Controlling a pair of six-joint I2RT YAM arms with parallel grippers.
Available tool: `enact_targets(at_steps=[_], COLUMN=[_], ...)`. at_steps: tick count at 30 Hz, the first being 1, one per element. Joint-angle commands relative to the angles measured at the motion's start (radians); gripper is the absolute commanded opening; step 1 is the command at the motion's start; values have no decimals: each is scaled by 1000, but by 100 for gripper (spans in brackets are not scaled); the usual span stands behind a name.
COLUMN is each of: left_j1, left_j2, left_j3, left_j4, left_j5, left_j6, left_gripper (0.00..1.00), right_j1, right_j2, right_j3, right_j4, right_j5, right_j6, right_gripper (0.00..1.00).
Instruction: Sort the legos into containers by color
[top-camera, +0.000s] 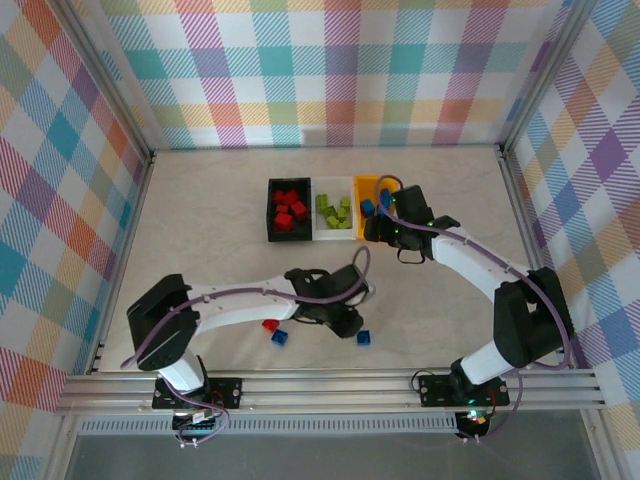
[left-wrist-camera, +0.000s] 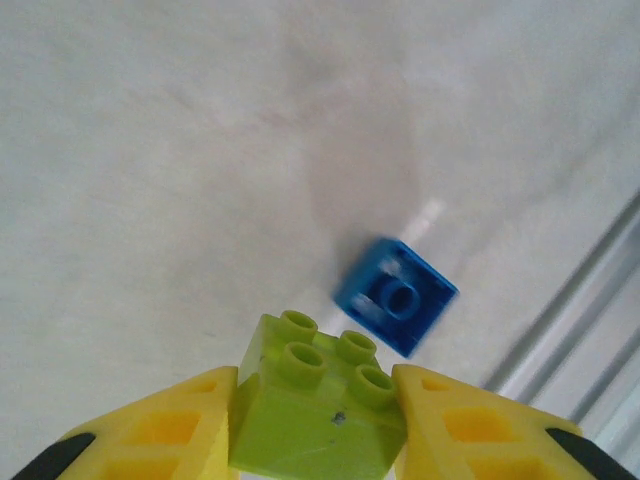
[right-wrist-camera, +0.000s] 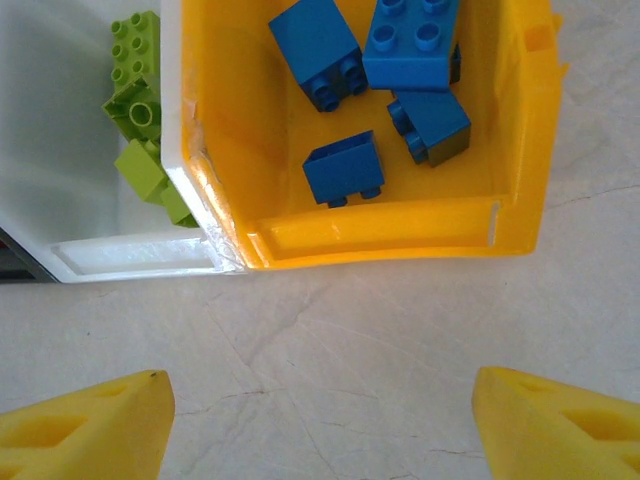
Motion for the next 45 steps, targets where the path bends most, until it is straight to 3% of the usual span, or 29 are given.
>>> enact_targets(at_steps=[1, 5, 13, 24, 30, 35, 39, 45], left_j1=[70, 171, 310, 444, 454, 454, 442, 399], left_j2=[-36, -25, 59, 421, 502, 463, 321, 3], left_j3=[30, 70, 235, 658, 784, 786, 657, 345], left_j4=[5, 24, 88, -77, -124, -126, -63, 9], left_j5=[-57, -77, -232, -335, -310, -284, -255, -232], left_j6=[-36, -84, -172, -298, -332, -347, -351, -359], left_gripper=[32, 33, 39, 40, 62, 81, 100, 100], right_j1=[-17, -43, -67, -67, -66, -26, 78, 322], right_j2=[-41, -64, -105, -159, -226, -287, -299, -236], right_j3=[-19, -36, -72, -128, -184, -244, -268, -285], right_j4=[34, 37, 37, 31, 9, -26, -96, -192], right_j5=[-6, -12, -16, -38, -135, -214, -226, -124], right_j6=[14, 14, 6, 22, 42, 39, 7, -7], right_gripper=[79, 79, 79, 80, 80, 81, 82, 84])
